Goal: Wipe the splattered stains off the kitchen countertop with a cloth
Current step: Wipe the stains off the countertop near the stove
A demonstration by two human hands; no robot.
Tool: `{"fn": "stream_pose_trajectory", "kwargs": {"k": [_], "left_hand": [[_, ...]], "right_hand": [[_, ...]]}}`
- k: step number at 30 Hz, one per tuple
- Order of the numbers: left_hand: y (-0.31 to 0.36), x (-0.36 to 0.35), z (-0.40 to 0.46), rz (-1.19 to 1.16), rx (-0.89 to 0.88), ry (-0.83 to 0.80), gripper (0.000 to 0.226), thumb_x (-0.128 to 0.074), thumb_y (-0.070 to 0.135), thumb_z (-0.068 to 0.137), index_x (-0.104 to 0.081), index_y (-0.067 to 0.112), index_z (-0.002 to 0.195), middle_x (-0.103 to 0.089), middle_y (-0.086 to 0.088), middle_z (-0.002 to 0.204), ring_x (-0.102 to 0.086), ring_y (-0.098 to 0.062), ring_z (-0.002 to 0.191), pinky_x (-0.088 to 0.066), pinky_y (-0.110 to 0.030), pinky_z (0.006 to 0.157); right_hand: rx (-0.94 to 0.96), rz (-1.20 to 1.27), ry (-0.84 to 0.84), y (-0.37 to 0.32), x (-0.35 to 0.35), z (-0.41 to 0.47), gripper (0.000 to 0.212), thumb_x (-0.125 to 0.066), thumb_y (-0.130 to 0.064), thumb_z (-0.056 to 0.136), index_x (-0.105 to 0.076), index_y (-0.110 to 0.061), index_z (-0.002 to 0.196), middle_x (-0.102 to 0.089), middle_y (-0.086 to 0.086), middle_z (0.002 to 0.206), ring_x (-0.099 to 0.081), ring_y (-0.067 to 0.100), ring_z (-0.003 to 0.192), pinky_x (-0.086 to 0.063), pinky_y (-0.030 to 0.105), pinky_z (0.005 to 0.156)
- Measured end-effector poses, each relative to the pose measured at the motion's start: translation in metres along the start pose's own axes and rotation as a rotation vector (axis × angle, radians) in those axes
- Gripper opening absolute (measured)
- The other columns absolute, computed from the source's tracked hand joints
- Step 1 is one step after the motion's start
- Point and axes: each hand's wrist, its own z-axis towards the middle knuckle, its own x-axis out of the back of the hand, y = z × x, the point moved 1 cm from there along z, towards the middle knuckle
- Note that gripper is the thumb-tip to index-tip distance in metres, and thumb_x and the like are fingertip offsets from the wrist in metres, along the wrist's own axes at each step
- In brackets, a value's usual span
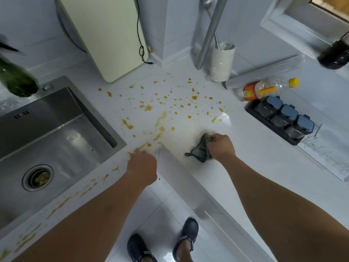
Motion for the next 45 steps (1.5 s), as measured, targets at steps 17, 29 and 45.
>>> {"fn": "stream_pose_trajectory", "kwargs": {"k": [17,29,45], "left_hand": [[-0.004,-0.015,-0.002,0.156,-0.062,0.039,0.056,-0.064,0.035,0.092,-0.049,0.005,0.137,-0.051,-0.010,0.137,-0.048,-0.025,0.125,-0.048,-0.034,0.099],[0.020,0.031,0.012,0.029,0.006,-0.127,0.019,-0.055,0.016,0.086,-0.052,0.020,0.067,-0.057,0.004,0.075,-0.052,-0.011,0.062,-0.039,-0.022,0.054],[0.119,0.047,0.077,-0.150,0.037,-0.043,0.043,-0.062,0.035,0.095,-0.052,0.010,0.129,-0.049,-0.015,0.143,-0.053,-0.030,0.129,-0.048,-0.039,0.102]], "right_hand": [[0.330,-0.235,0.025,-0.027,-0.057,0.014,0.053,-0.057,-0.022,0.091,-0.054,-0.032,0.143,-0.051,0.012,0.125,-0.057,0.036,0.108,-0.049,0.037,0.091],[0.462,-0.293,-0.002,-0.046,-0.081,-0.031,0.060,-0.058,-0.013,0.082,-0.058,-0.030,0.139,-0.052,0.008,0.125,-0.054,0.035,0.099,-0.052,0.040,0.085],[0.470,-0.303,-0.003,-0.001,-0.036,0.027,0.054,-0.058,-0.018,0.083,-0.056,-0.025,0.137,-0.049,0.012,0.135,-0.059,0.039,0.103,-0.051,0.038,0.087]]}}
